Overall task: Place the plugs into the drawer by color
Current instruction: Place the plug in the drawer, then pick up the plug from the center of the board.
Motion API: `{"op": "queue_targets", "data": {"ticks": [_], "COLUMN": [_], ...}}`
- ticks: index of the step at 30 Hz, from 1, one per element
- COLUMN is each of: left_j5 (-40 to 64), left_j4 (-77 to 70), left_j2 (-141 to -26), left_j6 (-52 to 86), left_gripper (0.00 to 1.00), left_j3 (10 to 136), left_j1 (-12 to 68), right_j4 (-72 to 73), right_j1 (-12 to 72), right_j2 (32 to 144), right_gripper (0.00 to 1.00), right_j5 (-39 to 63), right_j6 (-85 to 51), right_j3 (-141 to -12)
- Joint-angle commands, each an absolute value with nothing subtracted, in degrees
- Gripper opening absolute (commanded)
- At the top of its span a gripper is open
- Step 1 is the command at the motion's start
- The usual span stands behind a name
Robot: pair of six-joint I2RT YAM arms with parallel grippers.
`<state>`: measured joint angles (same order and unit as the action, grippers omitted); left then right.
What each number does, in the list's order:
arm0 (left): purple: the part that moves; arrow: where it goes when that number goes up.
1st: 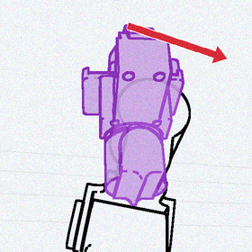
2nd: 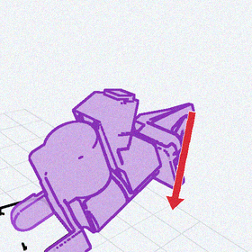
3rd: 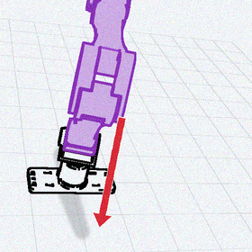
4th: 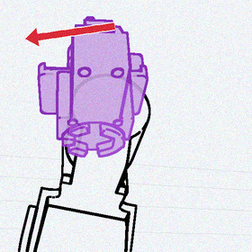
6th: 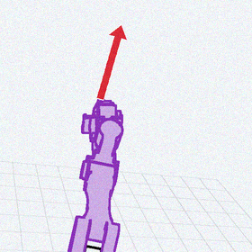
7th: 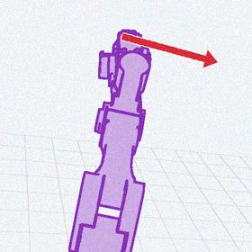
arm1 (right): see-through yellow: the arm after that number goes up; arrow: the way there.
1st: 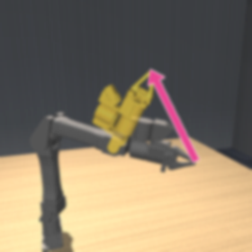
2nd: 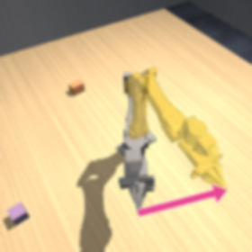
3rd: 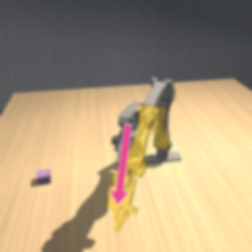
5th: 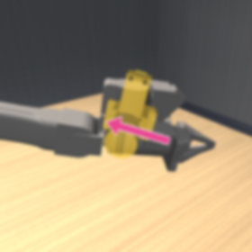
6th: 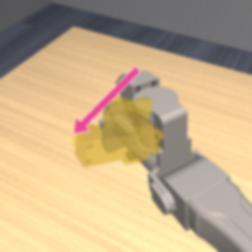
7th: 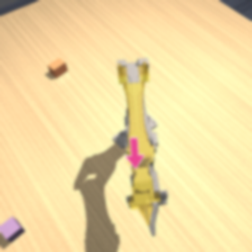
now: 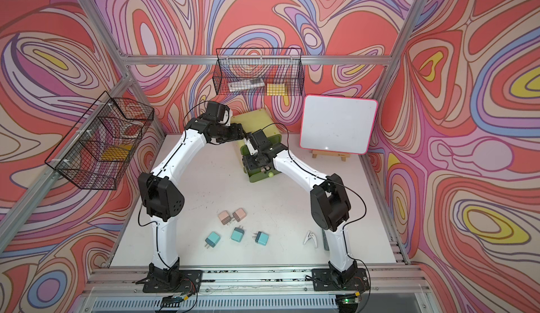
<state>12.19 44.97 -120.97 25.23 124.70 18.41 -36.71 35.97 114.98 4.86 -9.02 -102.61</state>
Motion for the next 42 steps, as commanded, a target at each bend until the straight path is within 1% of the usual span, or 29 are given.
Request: {"op": "queue_targets", "data": {"ticks": [1,3,6,8,11,16,25,42], "left_j5": [11.12,11.32,11.63,11.73,11.71,11.42,11.59,11.64], "left_j4": [47.19,47.11,46.96,46.93,47.08,47.55,47.48,47.99], "left_j2": [-119.72,-119.79,-119.88,-120.01,-120.01,-119.8,-119.55,-119.0], "left_j6": [24.16,24.25,24.41,24.49,24.39,24.18,24.26,23.91], "left_gripper": [0.75,0.75,0.75,0.75,0.75,0.75,0.75,0.75], "left_j3": [125.95,125.94,125.95,126.03,126.03,125.95,125.6,125.6], "left_j1": [18.55,18.54,18.54,18.54,18.54,18.63,18.72,18.71], "right_j4": [-34.27,-31.4,-27.51,-25.5,-24.09,-24.42,-27.3,-27.77], "right_j1": [38.06,40.84,45.81,48.87,52.8,55.32,55.49,55.49], "right_j2": [105.31,100.47,96.25,95.28,96.52,101.19,108.3,112.35], "right_gripper": [0.59,0.59,0.59,0.59,0.59,0.59,0.59,0.59], "right_j5": [5.03,3.02,-0.37,-1.74,-1.91,-0.11,0.04,2.19], "right_j6": [-8.5,-7.57,-6.08,-5.67,-6.04,-10.68,-16.29,-18.37], "right_j3": [-96.25,-89.81,-80.16,-75.26,-71.46,-71.35,-75.13,-78.03]}}
